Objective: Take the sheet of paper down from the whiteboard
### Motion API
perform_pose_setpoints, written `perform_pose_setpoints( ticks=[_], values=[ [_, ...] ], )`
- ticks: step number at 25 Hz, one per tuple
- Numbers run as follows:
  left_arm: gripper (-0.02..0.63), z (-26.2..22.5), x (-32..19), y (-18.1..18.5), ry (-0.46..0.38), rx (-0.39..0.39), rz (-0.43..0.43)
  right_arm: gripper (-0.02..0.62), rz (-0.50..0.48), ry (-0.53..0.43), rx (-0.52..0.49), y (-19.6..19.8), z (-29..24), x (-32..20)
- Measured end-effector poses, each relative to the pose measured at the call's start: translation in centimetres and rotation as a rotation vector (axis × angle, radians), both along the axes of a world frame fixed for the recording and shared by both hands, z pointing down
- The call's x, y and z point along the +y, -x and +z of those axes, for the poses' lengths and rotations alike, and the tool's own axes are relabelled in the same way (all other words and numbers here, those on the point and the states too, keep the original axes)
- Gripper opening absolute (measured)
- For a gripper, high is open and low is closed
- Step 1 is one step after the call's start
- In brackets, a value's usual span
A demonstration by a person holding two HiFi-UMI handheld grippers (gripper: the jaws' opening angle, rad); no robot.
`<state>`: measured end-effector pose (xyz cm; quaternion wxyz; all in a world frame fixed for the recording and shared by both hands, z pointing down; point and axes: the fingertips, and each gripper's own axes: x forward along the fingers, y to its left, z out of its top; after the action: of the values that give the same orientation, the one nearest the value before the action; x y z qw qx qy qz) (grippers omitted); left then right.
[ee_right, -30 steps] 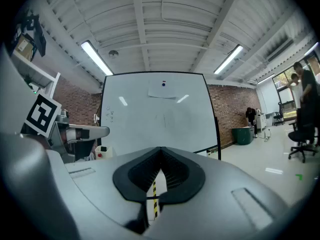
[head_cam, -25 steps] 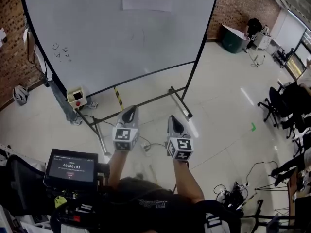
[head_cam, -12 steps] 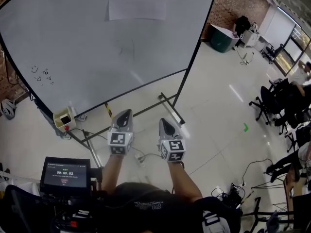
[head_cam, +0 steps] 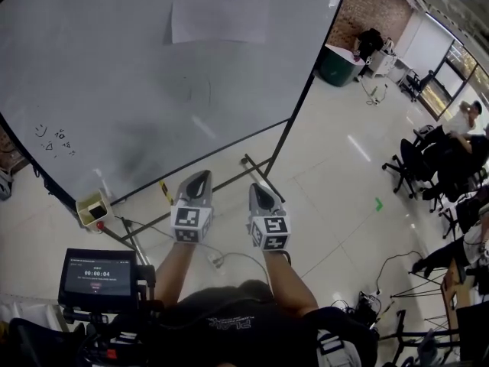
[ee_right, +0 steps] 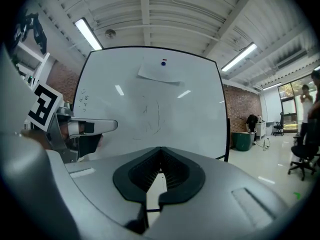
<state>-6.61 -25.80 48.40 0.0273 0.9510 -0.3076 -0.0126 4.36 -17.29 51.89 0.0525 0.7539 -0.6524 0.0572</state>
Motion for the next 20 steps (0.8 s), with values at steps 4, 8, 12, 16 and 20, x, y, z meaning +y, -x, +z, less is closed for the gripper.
perform_pose_setpoints(
  ticks=[4, 8, 12, 16, 20],
  values=[
    [0.002, -1.6, -1.0, -1.6, -0.041, 0.013, 0.000, 0.014, 0.000, -0.008, 0.002, -1.1, -0.5, -1.6],
    [0.002, -2.2, -2.4, -3.0, -0.062, 0.009, -0.010, 0.014, -0.001, -0.033, 0.011, -2.4, -1.6, -3.2],
    [0.002, -2.9, -3.9, -4.9, -0.102, -0.006, -0.029, 0.014, -0.004, -0.074, 0.011, -5.1, -2.5, -5.2],
    [0.002, -3.3, -6.2, -8.9, -0.101, 0.005, -0.063, 0.014, -0.060, -0.106, 0.014, -9.1, -3.4, -8.4],
    [0.002, -4.2, -8.9, -8.1, -0.097, 0.021, -0.134, 0.014, -0.142, -0.135, 0.016, -8.3, -5.5, -11.1]
  ],
)
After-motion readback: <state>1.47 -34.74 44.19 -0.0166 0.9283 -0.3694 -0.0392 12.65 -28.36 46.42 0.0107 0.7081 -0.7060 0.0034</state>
